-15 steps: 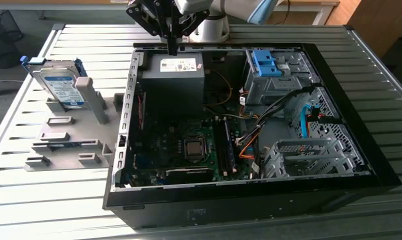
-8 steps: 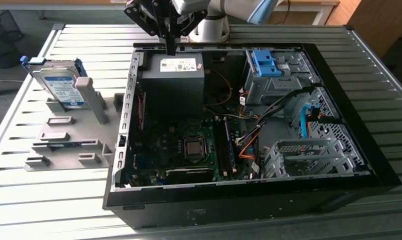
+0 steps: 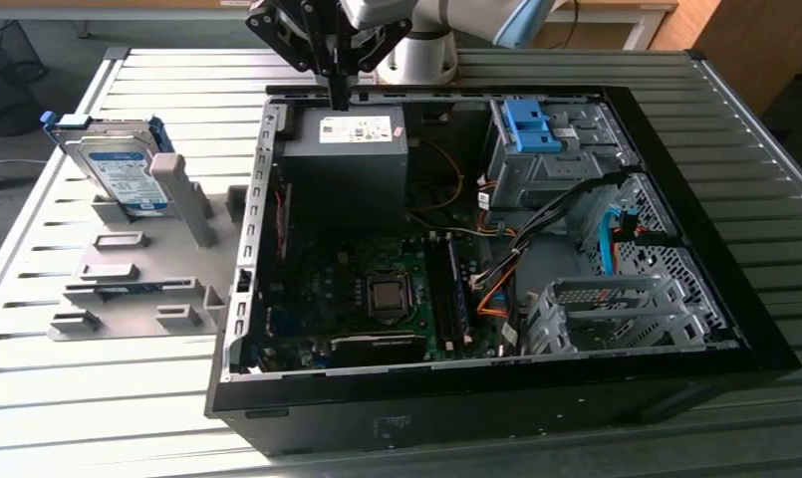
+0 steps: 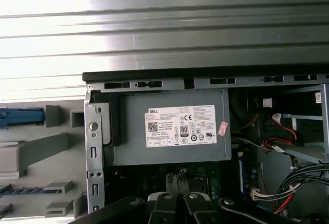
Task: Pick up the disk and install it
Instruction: 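Reach for the disk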
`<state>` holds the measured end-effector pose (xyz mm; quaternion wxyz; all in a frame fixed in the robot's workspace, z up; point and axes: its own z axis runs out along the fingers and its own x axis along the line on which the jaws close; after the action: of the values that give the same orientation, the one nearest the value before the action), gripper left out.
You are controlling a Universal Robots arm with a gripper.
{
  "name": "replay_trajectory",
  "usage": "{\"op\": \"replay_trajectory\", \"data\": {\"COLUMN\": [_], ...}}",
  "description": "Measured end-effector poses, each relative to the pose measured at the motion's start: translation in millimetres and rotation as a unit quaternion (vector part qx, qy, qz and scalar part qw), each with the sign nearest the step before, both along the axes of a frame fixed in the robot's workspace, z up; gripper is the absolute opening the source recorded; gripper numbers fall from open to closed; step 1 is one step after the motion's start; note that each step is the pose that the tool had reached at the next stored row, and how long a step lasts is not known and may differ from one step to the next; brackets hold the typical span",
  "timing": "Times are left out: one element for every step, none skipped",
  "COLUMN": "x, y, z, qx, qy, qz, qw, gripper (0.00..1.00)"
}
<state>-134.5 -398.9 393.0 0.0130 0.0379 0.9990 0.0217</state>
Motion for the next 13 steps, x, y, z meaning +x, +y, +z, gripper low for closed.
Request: {"op": "replay_trajectory", "data": {"x": [-0.2, -0.6, -1.1, -1.4, -1.7, -2.0, -2.2, -2.4, -2.7, -2.8, -3.0, -3.4, -4.1], "y": [0.0, 0.0, 0.0, 0.0, 0.0, 0.0, 0.0, 0.0, 0.0, 0.0, 0.0, 0.0, 0.0], "z": [0.0, -0.1, -0.1, -0.1, -0.1, -0.2, -0.2, -0.2, -0.3, -0.3, -0.4, -0.5, -0.6], "qx": [0.0, 0.0, 0.0, 0.0, 0.0, 0.0, 0.0, 0.0, 0.0, 0.0, 0.0, 0.0, 0.0001], "qy": [0.0, 0.0, 0.0, 0.0, 0.0, 0.0, 0.0, 0.0, 0.0, 0.0, 0.0, 0.0, 0.0], "qz": [0.0, 0.0, 0.0, 0.0, 0.0, 0.0, 0.0, 0.0, 0.0, 0.0, 0.0, 0.0, 0.0], "qw": [1.0, 1.0, 1.0, 1.0, 1.0, 1.0, 1.0, 1.0, 1.0, 1.0, 1.0, 1.0, 1.0], "gripper": [0.11, 0.11, 0.11, 0.11, 0.11, 0.11, 0.11, 0.11, 0.11, 0.11, 0.11, 0.11, 0.11]}}
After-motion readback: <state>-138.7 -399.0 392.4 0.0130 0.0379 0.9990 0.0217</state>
